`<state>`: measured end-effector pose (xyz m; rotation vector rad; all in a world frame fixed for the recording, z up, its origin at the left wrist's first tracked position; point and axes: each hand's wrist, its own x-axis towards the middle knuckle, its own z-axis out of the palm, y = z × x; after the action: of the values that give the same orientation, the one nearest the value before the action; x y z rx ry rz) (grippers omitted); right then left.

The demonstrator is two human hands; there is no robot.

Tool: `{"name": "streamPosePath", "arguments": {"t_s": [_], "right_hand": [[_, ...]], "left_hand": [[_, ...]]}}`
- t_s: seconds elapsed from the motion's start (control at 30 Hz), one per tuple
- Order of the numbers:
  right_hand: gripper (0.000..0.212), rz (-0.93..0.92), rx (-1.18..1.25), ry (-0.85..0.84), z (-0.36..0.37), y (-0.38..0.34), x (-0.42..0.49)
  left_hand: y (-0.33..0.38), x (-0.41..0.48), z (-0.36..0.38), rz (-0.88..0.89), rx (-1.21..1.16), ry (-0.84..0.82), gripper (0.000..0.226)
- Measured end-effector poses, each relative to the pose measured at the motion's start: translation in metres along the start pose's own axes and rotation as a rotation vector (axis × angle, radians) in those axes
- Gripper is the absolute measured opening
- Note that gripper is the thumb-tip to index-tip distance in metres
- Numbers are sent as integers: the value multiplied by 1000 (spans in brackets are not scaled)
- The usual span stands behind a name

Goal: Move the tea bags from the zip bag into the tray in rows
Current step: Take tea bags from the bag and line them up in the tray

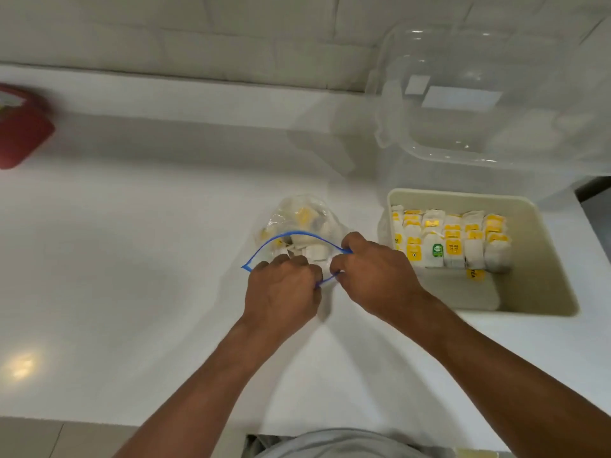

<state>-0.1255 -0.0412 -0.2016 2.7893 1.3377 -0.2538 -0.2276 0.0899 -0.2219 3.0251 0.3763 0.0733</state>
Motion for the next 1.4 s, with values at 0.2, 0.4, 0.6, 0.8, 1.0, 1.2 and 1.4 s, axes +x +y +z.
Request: {"name": "streamPosePath", "arguments": {"t_s": [0.2, 0.4, 0.6, 0.8, 1.0, 1.2, 1.4], "right_hand": [[12, 78, 87, -47, 7, -11, -46], [33, 173, 287, 105, 9, -19, -49], [43, 110, 201, 188, -12, -12, -9], [26, 70, 174, 94, -11, -2, 11], [33, -43, 361, 52, -10, 8, 19], [34, -57, 119, 15, -27, 19, 17], [43, -23, -79, 35, -29, 11, 20]], "left_hand": [[6, -33, -13, 9, -195, -176, 33], [-1, -21, -14, -80, -219, -109, 33], [-6, 0, -33, -113, -178, 38, 42], [-23, 15, -32, 15, -131, 71, 15], [-4, 11, -8, -13, 80, -101, 19], [-14, 20, 0, -121, -5, -27, 33], [-27, 29, -2, -142, -37, -37, 56]]}}
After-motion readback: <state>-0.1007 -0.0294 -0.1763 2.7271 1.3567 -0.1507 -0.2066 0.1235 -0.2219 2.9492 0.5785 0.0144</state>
